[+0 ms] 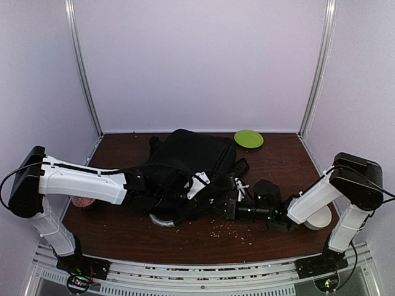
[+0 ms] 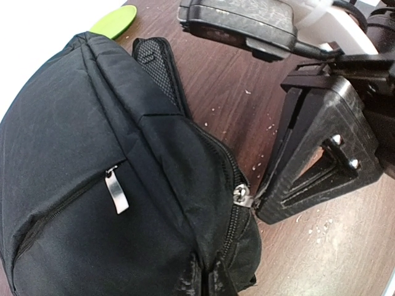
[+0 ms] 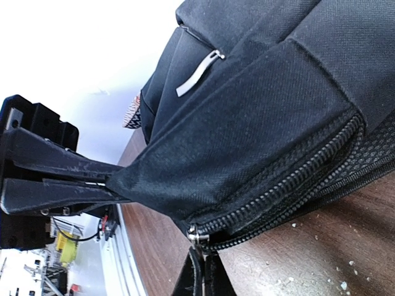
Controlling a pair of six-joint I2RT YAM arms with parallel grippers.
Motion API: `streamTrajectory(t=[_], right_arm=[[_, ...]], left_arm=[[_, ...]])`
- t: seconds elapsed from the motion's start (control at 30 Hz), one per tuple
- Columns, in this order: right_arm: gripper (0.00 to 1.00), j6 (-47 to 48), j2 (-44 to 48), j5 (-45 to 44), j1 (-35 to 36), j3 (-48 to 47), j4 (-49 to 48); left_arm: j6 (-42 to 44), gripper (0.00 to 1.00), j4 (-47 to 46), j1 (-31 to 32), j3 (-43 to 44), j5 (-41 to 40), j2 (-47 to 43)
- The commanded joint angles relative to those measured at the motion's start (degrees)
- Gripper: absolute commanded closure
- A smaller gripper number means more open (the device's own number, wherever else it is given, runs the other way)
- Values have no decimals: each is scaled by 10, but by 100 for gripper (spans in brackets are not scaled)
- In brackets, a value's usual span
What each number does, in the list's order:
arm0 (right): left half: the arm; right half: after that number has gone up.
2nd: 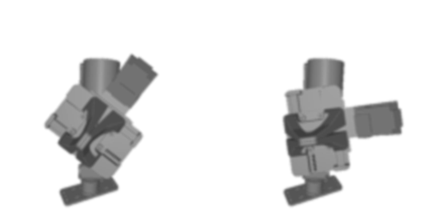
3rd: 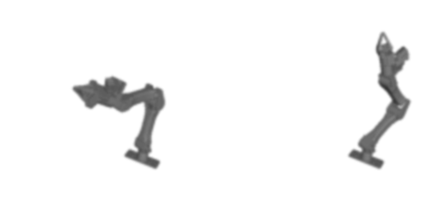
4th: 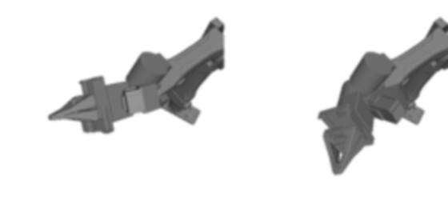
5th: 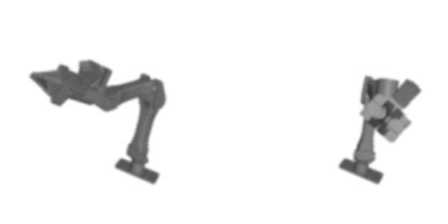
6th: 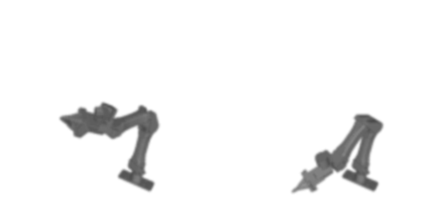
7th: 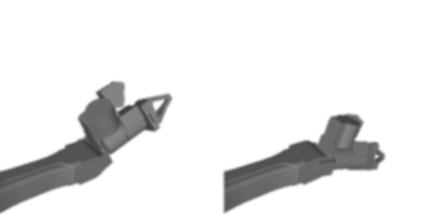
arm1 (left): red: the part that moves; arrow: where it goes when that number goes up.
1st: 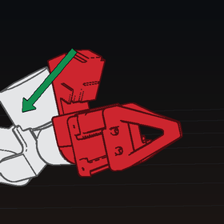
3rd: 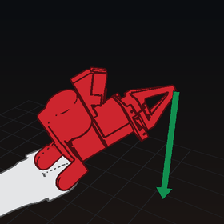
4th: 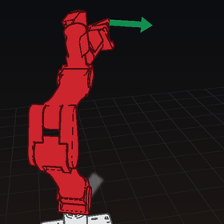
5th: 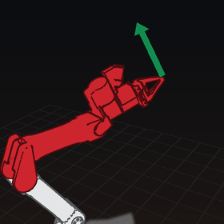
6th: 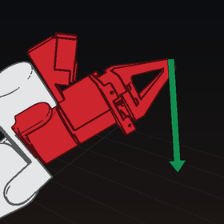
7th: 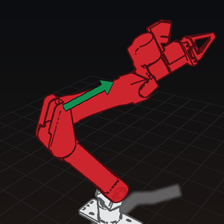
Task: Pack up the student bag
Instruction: Zip the student bag at the center of the board.
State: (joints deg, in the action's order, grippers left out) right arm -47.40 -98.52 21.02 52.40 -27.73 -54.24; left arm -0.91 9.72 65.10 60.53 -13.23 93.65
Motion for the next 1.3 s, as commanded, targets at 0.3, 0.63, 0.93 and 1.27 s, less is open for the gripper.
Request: streamTrajectory(t=[0.3,0.63,0.93,1.27], right_arm=[[100,-85,7,1,-66,58,-161],[100,-87,24,-66,-85,85,-125],[100,-134,-11,-110,-126,114,-152],[100,-162,-26,-128,-138,115,-200]], left_arm=[[12,100,44,6,-3,-20,5],[4,100,46,7,-10,-14,1],[3,100,44,8,-33,-28,-5],[-25,100,26,9,-80,-17,-12]])
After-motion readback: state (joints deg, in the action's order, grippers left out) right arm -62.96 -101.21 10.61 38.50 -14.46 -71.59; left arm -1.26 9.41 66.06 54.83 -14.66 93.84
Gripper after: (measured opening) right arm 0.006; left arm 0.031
